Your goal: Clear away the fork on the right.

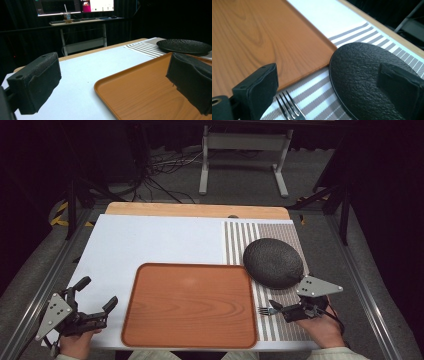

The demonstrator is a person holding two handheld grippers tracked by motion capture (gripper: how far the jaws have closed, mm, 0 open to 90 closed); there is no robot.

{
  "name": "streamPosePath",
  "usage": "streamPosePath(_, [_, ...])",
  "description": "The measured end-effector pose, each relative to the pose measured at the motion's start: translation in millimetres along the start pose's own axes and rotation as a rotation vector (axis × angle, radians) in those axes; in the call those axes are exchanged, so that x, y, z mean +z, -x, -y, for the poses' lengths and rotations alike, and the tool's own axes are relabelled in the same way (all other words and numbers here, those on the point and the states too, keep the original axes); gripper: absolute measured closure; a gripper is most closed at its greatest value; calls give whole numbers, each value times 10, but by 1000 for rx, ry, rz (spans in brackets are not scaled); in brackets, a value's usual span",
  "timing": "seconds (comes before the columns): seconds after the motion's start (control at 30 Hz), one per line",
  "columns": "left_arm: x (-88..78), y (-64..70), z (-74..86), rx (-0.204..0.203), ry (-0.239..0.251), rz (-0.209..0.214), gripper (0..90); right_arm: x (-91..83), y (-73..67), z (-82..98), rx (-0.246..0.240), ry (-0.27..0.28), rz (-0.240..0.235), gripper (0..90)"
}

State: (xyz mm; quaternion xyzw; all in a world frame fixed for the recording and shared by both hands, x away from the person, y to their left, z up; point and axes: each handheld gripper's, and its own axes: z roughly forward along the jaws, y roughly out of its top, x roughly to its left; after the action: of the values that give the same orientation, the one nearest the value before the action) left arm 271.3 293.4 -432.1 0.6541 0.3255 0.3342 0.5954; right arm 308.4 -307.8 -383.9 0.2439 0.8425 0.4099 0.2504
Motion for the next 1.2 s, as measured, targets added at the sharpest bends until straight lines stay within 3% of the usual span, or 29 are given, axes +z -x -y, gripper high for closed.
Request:
streamPosePath(0.23, [8,12,2,-3,-4,0,1,-23,83,-112,-83,-116,-62,60])
streamPosePath(0.43, [7,20,-2,-4,-6,3,1,3,106,-157,-184,-264,-92,81])
streamPosePath(0.57, [4,24,-6,1,-9,4,1,16,116,-181,-232,-306,-109,84])
streamPosePath(0.7, [8,35,-7,7,-9,5,2,58,135,-211,-293,-384,-146,110])
streamPosePath(1.2, [18,45,-10,18,-10,10,2,226,124,-248,-400,-606,-241,141])
